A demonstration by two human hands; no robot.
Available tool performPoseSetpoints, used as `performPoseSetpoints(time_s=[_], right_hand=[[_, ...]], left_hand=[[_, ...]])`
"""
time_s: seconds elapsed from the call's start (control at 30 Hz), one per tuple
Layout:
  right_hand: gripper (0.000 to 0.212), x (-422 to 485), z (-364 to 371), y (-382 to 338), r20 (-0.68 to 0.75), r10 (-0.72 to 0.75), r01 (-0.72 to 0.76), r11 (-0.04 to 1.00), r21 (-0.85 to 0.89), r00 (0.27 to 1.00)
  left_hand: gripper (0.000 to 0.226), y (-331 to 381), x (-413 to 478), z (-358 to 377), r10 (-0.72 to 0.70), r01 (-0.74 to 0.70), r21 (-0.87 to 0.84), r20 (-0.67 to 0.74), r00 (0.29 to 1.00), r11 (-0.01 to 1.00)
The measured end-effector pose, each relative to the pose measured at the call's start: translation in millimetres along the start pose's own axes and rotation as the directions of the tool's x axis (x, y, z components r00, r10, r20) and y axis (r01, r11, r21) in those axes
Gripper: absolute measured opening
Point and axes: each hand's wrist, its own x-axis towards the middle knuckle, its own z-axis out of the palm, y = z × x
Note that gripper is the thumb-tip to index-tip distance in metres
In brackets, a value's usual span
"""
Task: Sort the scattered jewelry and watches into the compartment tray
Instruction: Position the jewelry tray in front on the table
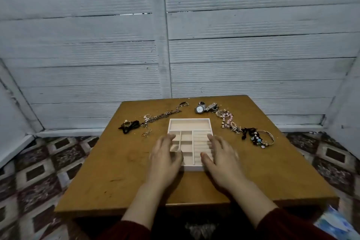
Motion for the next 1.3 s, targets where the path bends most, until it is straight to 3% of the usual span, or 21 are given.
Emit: performPoseSetpoints(time_s=[0.2,0.4,0.57,0.83,1.0,1.3], right_hand=[[0.063,-8,24,4,0.074,0.045,-0.04,0.997,-0.063,0.996],[0.085,-6,25,0,0.073,0.074,-0.065,0.99,-0.125,0.995],[0.065,-8,22,-1,0.048,0.08,-0.074,0.991,-0.115,0.996],[0.065,-8,15,2,0.059,0.139,-0.135,0.989,-0.062,0.989],[0.072,-9,14,3,0.055,0.147,-0.147,0.989,-0.004,0.988],[0.063,-12,13,5,0.032,0.155,-0.156,0.987,0.028,0.987]], left_hand=[[0.059,-18,-11,16,-0.135,0.131,0.066,0.062,0.989,0.989],[0.061,-23,-12,22,-0.108,0.09,0.2,0.084,0.991,0.976],[0.061,-19,-12,25,-0.094,0.069,0.29,0.074,0.993,0.954],[0.066,-16,-16,29,-0.036,-0.011,0.385,0.114,0.993,0.923],[0.087,-16,-17,30,-0.003,-0.033,0.405,0.089,0.996,0.914],[0.077,-14,-20,26,-0.03,-0.016,0.359,0.122,0.992,0.933]])
